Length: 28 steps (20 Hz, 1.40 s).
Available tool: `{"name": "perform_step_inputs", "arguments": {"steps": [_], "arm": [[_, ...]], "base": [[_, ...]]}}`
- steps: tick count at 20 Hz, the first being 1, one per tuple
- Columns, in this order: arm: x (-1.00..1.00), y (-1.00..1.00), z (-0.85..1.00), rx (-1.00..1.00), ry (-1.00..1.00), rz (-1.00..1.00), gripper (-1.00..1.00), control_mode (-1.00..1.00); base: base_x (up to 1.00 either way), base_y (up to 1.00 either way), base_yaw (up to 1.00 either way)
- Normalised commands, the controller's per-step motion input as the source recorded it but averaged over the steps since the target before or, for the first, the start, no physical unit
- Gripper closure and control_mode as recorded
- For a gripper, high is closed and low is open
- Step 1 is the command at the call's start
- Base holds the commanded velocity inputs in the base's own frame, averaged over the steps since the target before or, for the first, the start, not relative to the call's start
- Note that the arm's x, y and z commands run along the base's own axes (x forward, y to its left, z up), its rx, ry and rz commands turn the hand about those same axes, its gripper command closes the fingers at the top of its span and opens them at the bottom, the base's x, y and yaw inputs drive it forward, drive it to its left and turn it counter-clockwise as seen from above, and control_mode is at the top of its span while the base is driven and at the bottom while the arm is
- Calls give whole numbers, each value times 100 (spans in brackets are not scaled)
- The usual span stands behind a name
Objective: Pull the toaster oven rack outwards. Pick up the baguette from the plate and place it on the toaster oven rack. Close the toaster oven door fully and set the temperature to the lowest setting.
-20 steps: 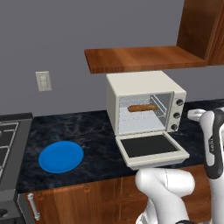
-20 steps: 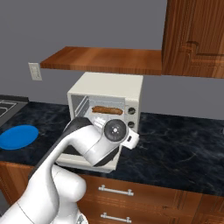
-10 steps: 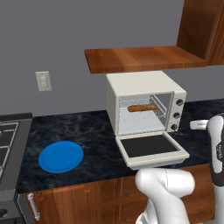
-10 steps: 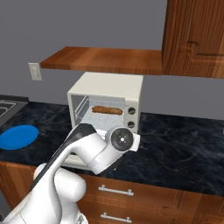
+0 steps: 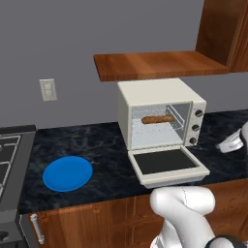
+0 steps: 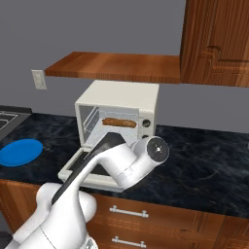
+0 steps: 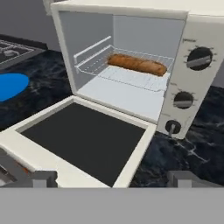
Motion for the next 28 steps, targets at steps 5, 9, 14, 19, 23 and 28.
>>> {"name": "perform_step_inputs", "arguments": {"steps": [5,9,14,19,23,28], "arm": [[0,-3,-35,-10,-1,30,-100,-100],[2,-2,-46,-2,-4,15,-100,-100],[11,0,-61,-2,-9,7,-100,-100],[5,0,-62,0,-5,7,-100,-100],[2,-2,-45,0,-3,6,-100,-100],[0,0,-16,1,-1,8,-100,-100]], "base": [[0,0,0],[0,0,0],[0,0,0],[0,0,0],[0,0,0],[0,0,0]]}}
